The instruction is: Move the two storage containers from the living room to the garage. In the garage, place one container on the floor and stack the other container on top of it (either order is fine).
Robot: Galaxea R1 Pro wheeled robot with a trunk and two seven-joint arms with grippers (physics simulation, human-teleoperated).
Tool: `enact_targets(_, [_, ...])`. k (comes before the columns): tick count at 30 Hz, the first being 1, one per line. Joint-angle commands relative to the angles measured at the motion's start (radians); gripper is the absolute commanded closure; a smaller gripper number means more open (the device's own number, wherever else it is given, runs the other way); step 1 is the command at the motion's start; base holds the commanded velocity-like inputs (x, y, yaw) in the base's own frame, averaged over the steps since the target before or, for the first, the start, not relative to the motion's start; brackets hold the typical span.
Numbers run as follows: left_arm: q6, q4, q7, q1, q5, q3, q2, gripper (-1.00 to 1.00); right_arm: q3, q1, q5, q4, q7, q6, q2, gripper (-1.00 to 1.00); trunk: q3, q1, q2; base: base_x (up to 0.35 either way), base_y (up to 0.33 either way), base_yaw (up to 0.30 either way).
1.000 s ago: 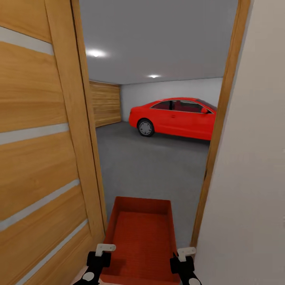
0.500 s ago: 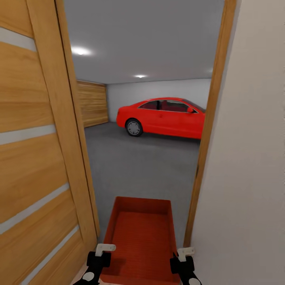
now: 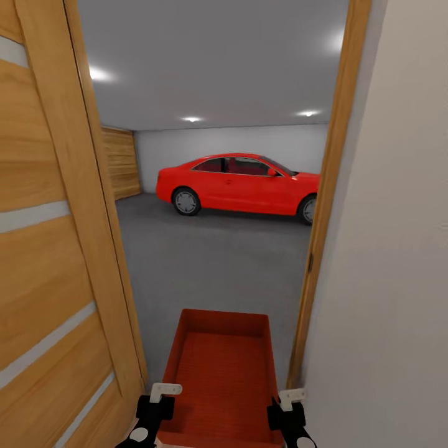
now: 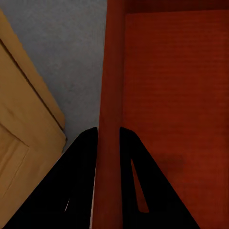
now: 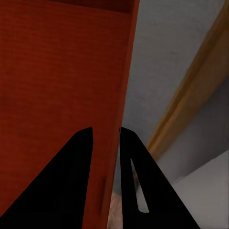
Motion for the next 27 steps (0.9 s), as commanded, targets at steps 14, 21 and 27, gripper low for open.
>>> enact_targets(14, [-0.001, -0.017, 0.009, -0.001, 0.051, 0.045, -0.001, 1.0, 0.007, 0.0, 0.009, 0.002, -0.011, 0.001, 0.001, 1.0, -0.001, 0.0, -0.001, 0.033, 0.188, -0.232])
enact_targets(21, [-0.001, -0.017, 0.008, -0.001, 0.051, 0.044, -0.001, 1.0, 0.006, 0.0, 0.009, 0.002, -0.011, 0.001, 0.0, 1.0, -0.001, 0.0, -0.001, 0.0, 0.341, -0.021])
enact_targets(27, [-0.001, -0.017, 0.008, -0.001, 0.051, 0.044, -0.001, 1.0, 0.006, 0.0, 0.009, 0.002, -0.011, 0.001, 0.001, 1.0, -0.001, 0.0, -0.001, 0.0, 0.249, -0.205])
